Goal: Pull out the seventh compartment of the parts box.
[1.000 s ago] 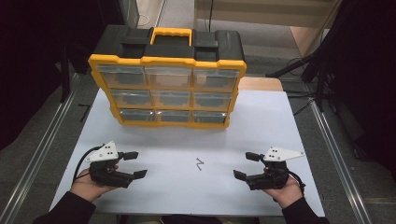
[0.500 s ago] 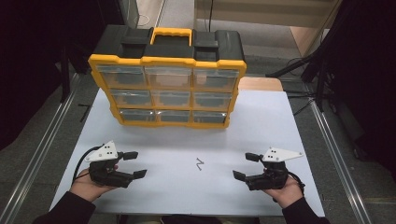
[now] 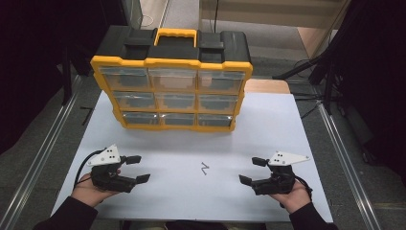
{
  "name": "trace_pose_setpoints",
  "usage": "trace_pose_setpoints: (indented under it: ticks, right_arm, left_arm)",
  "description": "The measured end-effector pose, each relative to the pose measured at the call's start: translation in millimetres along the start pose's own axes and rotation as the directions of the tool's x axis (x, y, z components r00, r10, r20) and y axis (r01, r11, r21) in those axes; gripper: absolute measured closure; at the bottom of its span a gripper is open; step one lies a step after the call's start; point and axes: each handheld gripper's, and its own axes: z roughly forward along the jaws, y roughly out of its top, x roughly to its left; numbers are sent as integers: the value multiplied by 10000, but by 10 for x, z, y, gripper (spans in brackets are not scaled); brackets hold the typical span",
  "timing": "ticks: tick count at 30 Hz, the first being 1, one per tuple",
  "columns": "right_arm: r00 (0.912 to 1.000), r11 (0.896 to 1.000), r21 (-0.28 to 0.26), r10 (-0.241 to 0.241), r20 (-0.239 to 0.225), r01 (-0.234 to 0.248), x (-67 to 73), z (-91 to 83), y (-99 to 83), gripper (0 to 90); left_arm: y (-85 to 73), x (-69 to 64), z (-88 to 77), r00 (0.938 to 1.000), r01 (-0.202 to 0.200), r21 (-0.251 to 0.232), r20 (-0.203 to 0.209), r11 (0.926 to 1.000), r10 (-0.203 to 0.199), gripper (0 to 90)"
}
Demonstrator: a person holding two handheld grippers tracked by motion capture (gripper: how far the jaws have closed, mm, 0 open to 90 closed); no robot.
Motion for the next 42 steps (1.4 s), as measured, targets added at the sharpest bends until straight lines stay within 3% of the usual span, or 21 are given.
trace_pose_setpoints:
  ticks: [8, 18, 20, 22, 33, 36, 38, 42]
  right_arm:
    - [10000, 10000, 56, -5, 34, 5, -11, -2, -7, 156]
    - [10000, 9998, 205, 39, 50, -40, -6, 17, -15, 156]
    - [10000, 9998, 217, 37, 56, -39, -6, 16, -15, 156]
    - [10000, 9998, 209, 31, 70, -32, -6, 16, -16, 156]
    - [10000, 9997, 240, 45, 85, -47, -7, 20, -15, 156]
    - [9999, 9997, 252, 48, 101, -50, -9, 21, -16, 156]
    - [9999, 9996, 265, 55, 97, -58, -11, 25, -18, 156]
    - [9999, 9996, 279, 48, 104, -51, -15, 31, -19, 156]
  left_arm:
    - [2, 10, 8, 10000, 77, 11, 2, 10000, -77, 245]
    - [22, 33, 6, 9979, 430, 295, -498, 9986, -415, 242]
    - [27, 41, 5, 9978, 527, 397, -428, 9978, -510, 141]
    - [33, 43, 4, 9974, 605, 461, -425, 9971, -585, 142]
    - [39, 54, -13, 9963, 537, 346, -689, 9980, -512, 142]
    - [41, 62, -12, 9944, 711, 204, -804, 9973, -693, 143]
    - [41, 72, -10, 9900, 824, 168, -1161, 9965, -799, 143]
    - [37, 108, -18, 9836, 1219, 50, -1348, 9925, -1202, 143]
